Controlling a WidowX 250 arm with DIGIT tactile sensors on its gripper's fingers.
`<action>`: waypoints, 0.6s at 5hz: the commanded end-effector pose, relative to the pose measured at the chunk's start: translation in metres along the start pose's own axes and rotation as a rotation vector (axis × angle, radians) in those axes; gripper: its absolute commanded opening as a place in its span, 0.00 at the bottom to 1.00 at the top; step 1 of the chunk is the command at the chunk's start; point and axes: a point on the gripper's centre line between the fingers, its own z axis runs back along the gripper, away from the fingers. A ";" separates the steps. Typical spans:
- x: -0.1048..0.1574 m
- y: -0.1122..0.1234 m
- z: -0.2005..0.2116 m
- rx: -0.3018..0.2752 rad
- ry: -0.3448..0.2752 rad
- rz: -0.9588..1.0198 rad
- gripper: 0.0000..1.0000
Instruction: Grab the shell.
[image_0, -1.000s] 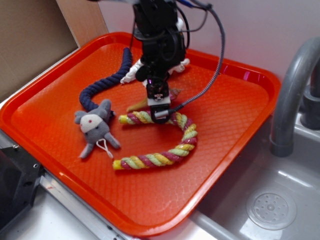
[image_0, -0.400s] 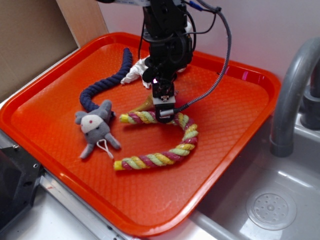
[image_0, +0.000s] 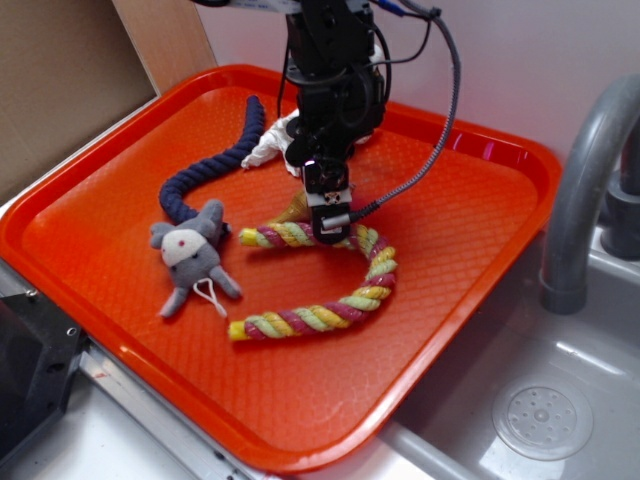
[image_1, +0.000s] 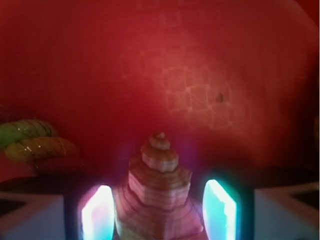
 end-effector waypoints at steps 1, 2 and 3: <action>-0.001 0.011 0.063 0.050 -0.024 0.181 0.00; 0.003 0.006 0.112 0.002 -0.081 0.205 0.00; 0.011 -0.010 0.143 -0.005 -0.140 0.190 0.00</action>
